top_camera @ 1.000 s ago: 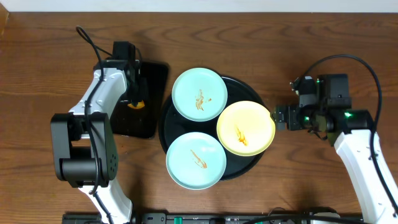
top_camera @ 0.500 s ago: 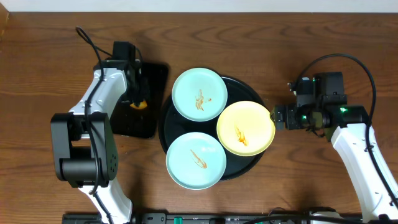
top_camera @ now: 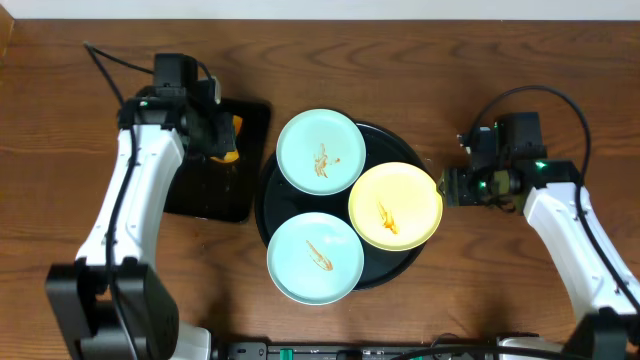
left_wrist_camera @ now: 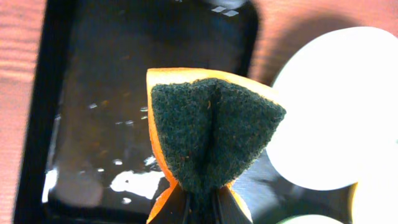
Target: Clean dirty plates on tray and stack at the side
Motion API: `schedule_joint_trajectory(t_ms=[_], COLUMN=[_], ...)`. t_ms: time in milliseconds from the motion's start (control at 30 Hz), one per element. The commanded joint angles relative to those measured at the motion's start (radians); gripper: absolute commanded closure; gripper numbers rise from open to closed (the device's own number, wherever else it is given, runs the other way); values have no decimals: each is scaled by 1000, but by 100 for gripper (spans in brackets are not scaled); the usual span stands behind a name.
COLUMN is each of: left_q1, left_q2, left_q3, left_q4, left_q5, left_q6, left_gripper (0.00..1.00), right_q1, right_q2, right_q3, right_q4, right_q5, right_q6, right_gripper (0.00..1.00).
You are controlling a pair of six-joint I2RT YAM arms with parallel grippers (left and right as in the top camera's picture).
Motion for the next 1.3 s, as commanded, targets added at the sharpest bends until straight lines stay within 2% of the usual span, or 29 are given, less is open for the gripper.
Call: schedule_joint_trajectory(t_ms=[0,167,333,400,500,600,700,800,1100,1267], left_q1=[-2,-51,-168,-227,-311,-382,-446,-515,-735,-788], left_q2=[-31,-40,-40,-40,-38,-26,0,39,163,175], left_q3=[21,21,20,18,10,9,8,8,8,8], left_q4=[-6,-10,-8,0,21,37,49,55,90,174], left_q5=[167,309,314,314,309,307,274,267,269,268], left_q6=[-1,-2,-2,-2,-14,-18,-60,-84,-97,-167], left_gripper=[93,93,93,92,93,93,93,93,93,93], right_q1=[6,6,17,28,44,50,51,51,51,51], right_q2=[51,129,191,206,225,237,237,237,237,237], right_q3=[18,18,18,18,18,18,18,18,18,18], right_q4=[8,16,24,23,27,29,28,29,29,28], right_q5=[-28,-32,-59,-56,-55,-36,9,30,30,29], right_q6=[7,7,7,7,8,26,55,76,78,78], right_gripper=[40,42,50,56,70,78,91,98,99,99])
